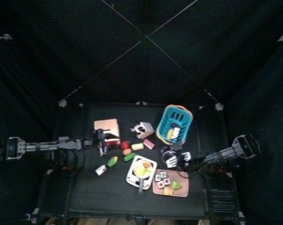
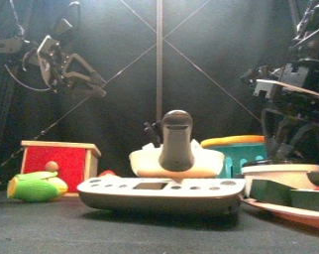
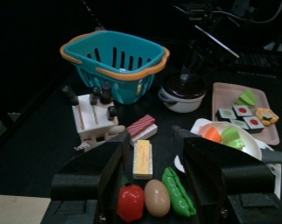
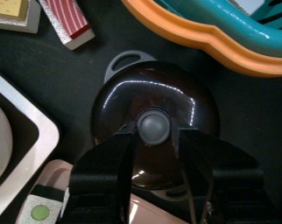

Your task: Grab lid

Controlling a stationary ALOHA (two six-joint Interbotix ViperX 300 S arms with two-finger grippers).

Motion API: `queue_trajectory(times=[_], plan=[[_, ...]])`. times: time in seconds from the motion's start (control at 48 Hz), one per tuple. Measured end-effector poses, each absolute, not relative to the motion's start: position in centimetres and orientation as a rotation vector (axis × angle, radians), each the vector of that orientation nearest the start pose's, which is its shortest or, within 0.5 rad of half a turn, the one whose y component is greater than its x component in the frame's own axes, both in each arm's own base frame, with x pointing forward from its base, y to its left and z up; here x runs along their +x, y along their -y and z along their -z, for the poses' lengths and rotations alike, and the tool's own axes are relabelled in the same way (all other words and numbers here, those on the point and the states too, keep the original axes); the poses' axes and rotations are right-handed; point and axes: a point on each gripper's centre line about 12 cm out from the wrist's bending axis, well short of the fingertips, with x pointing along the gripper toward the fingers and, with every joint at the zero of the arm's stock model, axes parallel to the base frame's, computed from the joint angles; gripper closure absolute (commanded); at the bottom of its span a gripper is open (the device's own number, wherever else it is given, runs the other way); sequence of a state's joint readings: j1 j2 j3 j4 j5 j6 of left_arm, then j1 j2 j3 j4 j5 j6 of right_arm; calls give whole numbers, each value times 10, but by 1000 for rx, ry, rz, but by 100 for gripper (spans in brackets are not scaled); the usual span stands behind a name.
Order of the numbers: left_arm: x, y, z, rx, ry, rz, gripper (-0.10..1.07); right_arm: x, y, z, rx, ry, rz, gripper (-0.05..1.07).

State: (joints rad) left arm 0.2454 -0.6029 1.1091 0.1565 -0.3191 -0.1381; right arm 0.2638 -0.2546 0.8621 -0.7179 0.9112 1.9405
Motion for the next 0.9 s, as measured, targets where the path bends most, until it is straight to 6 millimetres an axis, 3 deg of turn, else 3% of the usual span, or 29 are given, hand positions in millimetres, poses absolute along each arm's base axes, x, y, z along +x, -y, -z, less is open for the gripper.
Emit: queue_trajectory(times=[0.312, 0.896], plan=[[251, -57, -240, -17, -190, -195, 16, 264, -6, -177, 703, -751, 991, 44], [251, -57, -240, -17, -189, -195, 16, 271, -7, -187, 709, -719, 959, 44]])
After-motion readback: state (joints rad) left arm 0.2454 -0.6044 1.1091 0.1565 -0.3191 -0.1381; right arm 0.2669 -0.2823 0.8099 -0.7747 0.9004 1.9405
